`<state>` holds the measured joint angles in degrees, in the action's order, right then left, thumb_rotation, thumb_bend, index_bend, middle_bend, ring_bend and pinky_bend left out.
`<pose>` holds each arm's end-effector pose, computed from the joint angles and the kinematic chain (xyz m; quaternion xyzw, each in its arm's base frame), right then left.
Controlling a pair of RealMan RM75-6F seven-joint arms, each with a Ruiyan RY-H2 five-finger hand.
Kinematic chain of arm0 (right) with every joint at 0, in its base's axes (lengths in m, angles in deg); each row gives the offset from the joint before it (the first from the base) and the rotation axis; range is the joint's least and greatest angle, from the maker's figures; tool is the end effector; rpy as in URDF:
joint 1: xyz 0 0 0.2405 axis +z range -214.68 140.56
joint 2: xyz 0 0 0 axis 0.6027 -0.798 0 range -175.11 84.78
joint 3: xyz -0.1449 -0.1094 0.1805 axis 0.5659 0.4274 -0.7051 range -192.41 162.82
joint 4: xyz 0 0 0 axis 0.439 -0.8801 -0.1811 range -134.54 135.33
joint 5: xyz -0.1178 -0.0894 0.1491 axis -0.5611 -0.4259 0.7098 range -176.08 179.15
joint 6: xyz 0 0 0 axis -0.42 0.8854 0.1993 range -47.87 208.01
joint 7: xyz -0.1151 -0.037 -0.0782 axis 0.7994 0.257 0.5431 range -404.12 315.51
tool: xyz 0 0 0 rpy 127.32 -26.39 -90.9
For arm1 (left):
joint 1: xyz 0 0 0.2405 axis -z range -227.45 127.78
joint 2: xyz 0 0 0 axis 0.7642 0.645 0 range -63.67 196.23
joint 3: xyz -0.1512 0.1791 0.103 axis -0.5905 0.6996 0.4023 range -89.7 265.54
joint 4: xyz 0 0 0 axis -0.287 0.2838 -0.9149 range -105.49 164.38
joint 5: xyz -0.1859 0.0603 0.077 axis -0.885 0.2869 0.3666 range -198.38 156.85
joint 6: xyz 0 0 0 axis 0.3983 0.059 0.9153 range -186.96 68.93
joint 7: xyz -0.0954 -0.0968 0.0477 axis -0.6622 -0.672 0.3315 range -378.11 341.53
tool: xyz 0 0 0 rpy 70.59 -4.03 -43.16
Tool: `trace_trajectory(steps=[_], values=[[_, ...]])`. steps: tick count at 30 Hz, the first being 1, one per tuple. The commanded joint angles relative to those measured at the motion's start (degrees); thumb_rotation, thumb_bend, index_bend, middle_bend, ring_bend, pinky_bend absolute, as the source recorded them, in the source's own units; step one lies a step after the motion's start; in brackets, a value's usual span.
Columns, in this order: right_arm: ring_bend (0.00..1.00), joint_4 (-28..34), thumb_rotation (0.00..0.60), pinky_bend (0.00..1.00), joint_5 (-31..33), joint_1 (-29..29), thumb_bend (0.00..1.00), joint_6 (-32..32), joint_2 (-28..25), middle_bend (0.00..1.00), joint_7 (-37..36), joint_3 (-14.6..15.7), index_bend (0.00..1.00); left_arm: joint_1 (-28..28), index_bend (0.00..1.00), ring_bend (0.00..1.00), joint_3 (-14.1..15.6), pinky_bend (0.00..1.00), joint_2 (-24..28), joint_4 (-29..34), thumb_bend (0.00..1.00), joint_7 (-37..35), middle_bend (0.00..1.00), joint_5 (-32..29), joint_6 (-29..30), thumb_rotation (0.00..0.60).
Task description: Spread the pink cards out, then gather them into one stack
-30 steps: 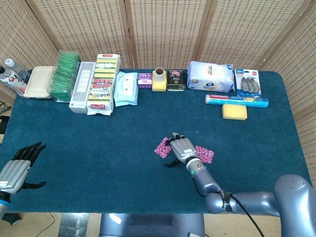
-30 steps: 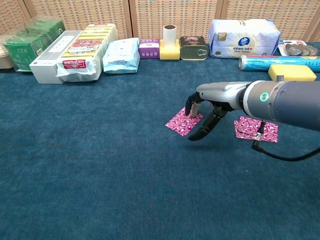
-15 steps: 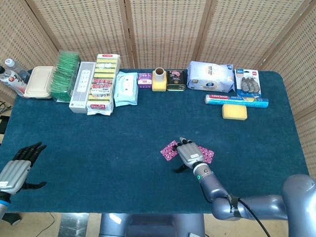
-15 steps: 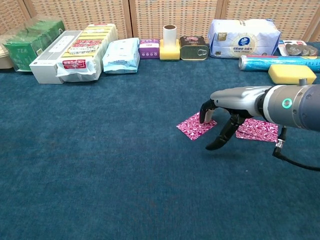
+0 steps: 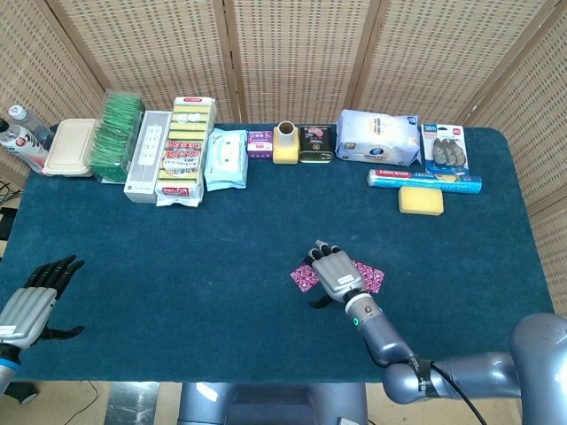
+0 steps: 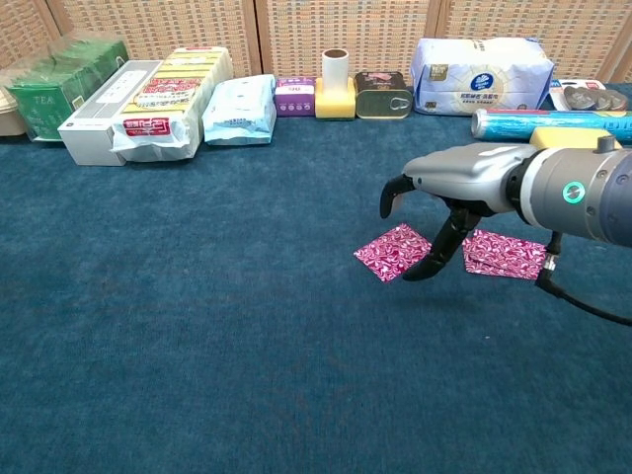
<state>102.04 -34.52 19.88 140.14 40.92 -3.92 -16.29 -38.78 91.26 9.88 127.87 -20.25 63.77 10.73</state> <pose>-0.1052 -0.3102 -0.0329 0.8054 -0.3726 0.2430 0.3916 -0.3104 0.1821 0.1463 -0.6662 -0.4650 -0.2930 0.5041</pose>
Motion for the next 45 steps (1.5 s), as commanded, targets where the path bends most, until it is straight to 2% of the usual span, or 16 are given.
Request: trace_trajectory(steps=[1, 7, 10, 15, 45], values=[[0.04, -2.1, 0.475, 0.18, -1.4, 0.4, 0.25, -1.6, 0.2, 0.14, -0.2, -0.5, 0.20, 0.0, 0.00, 0.00, 0.0, 0.03, -0.1, 0.0, 0.03, 0.1, 0.00, -0.1, -0.1, 0.600], [0.03, -6.2, 0.574, 0.18, 1.3, 2.1, 0.26, -4.9, 1.8, 0.12, 1.3, -1.1, 0.20, 0.1, 0.00, 0.00, -0.1, 0.03, -0.1, 0.0, 0.03, 0.2, 0.00, -0.5, -0.3, 0.600], [0.03, -8.1, 0.600, 0.17, 2.0, 2.7, 0.27, -5.8, 2.9, 0.12, 2.2, -1.0, 0.21, 0.2, 0.00, 0.00, -0.2, 0.04, -0.1, -0.1, 0.03, 0.2, 0.00, -0.6, -0.4, 0.600], [0.03, -9.0, 0.600, 0.17, 3.3, 3.4, 0.28, -7.0, 3.4, 0.11, 2.9, -1.0, 0.22, 0.2, 0.00, 0.00, -0.3, 0.03, 0.1, -0.2, 0.03, -0.3, 0.00, -0.8, -0.5, 0.600], [0.04, -13.0, 0.600, 0.17, 0.1, 3.5, 0.28, -9.1, 6.0, 0.11, 1.4, -0.1, 0.26, 0.1, 0.00, 0.00, -0.3, 0.04, 0.0, -0.2, 0.03, -0.4, 0.00, -0.8, -0.3, 0.600]])
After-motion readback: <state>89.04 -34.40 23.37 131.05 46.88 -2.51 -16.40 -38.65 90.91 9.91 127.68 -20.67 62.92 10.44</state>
